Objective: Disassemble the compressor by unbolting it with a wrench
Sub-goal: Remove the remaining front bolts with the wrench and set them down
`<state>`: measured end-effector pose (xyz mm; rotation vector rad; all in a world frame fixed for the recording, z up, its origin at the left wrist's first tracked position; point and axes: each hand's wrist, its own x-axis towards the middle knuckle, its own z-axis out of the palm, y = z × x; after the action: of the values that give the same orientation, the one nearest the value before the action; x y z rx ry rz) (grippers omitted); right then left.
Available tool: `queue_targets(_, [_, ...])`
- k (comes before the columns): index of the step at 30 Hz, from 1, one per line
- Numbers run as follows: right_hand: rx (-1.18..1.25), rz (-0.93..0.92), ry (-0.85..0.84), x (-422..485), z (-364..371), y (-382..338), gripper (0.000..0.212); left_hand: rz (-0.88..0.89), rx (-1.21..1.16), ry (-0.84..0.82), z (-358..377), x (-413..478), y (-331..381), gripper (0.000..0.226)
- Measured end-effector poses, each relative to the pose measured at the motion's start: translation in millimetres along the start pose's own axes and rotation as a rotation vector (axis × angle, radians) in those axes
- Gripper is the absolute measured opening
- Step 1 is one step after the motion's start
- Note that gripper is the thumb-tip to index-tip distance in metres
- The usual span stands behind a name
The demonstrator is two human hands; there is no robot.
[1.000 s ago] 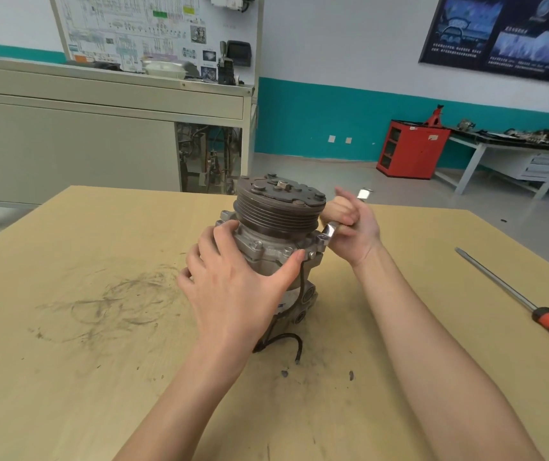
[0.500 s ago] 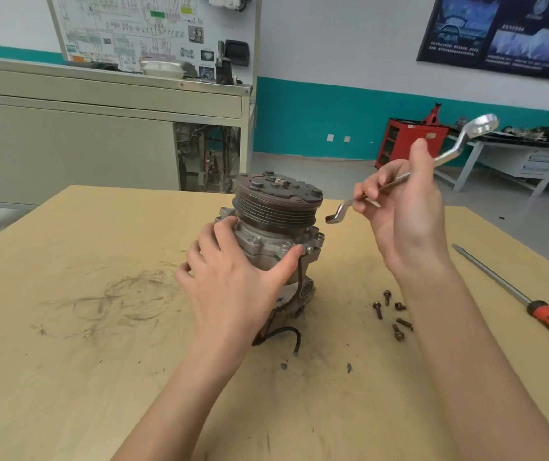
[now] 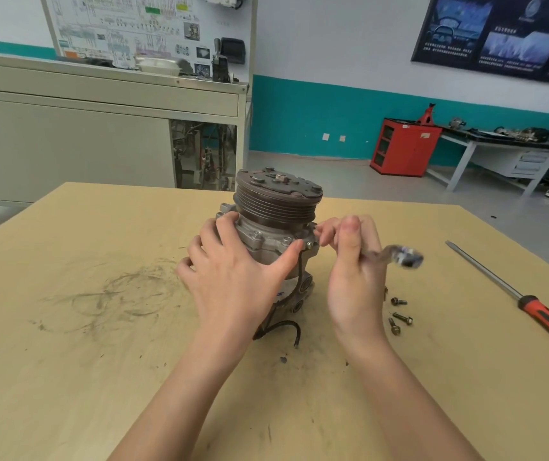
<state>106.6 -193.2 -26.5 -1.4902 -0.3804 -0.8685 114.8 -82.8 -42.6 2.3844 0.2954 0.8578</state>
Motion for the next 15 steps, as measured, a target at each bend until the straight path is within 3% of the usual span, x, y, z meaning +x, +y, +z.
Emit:
queue_targets(3, [0.086,0.028,0.123,-6,5,0,0.034,-0.002,-0.01,0.006,0,0,0,0.096])
queue_targets(6, [0.524,0.167,0.262,16,-3,8,0.04,0.008,-0.011,0.009,0,0,-1,0.096])
queue_targets(8, [0.754,0.379,0.281,40,-18,23,0.037,0.01,-0.005,0.008,0,0,-1,0.095])
queue_targets(13, [1.233,0.954,-0.015,87,-23,70,0.033,0.007,0.027,0.006,-1,0,0,0.1])
queue_targets(15, [1.247,1.092,-0.172,100,-14,84,0.035,0.009,0.036,0.01,-1,0,0,0.101])
